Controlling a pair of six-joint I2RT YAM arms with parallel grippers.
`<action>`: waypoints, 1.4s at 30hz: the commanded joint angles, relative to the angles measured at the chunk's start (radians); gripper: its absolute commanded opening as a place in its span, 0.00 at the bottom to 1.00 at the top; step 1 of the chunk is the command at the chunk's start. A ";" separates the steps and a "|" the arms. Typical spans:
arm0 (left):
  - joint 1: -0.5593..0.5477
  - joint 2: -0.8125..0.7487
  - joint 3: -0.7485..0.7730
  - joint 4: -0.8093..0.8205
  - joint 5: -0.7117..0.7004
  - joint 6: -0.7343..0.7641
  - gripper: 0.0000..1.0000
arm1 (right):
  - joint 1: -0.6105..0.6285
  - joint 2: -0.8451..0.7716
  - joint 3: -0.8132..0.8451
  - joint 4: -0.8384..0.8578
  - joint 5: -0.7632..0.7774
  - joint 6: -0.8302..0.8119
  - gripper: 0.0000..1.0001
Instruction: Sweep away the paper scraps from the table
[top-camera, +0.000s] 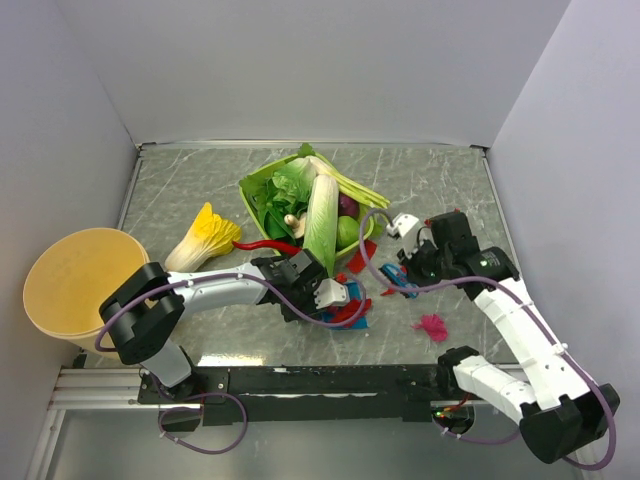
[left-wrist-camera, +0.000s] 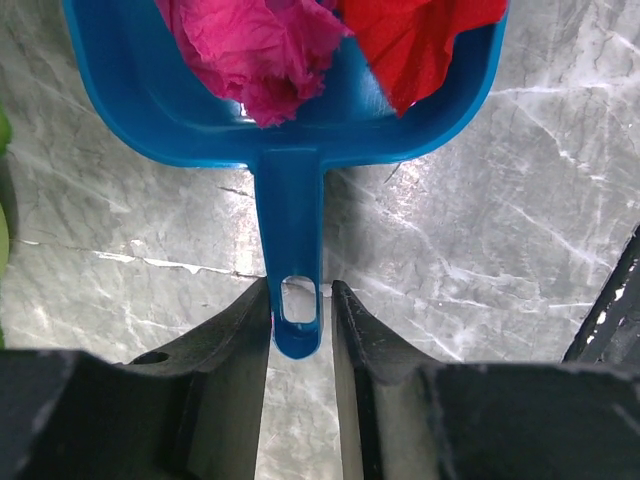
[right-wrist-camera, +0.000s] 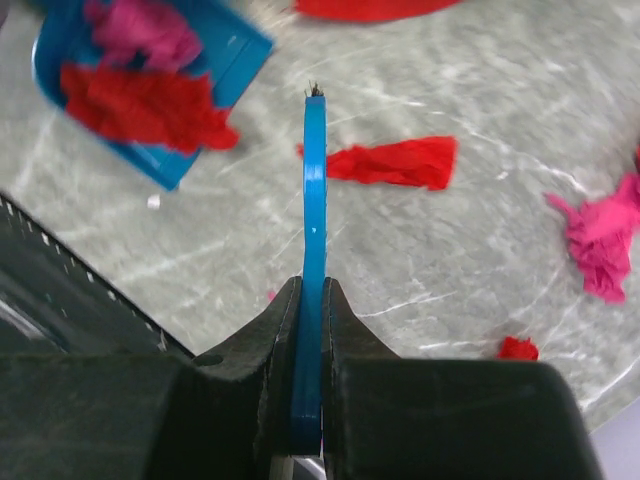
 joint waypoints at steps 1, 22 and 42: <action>0.003 -0.019 -0.005 0.049 0.028 0.020 0.34 | -0.053 0.015 0.086 0.035 -0.011 0.109 0.00; -0.012 0.023 -0.036 0.092 -0.050 0.004 0.40 | -0.092 0.059 0.124 0.074 0.007 0.167 0.00; -0.017 -0.086 -0.001 -0.026 -0.007 0.064 0.01 | -0.158 0.071 0.149 0.098 0.017 0.187 0.00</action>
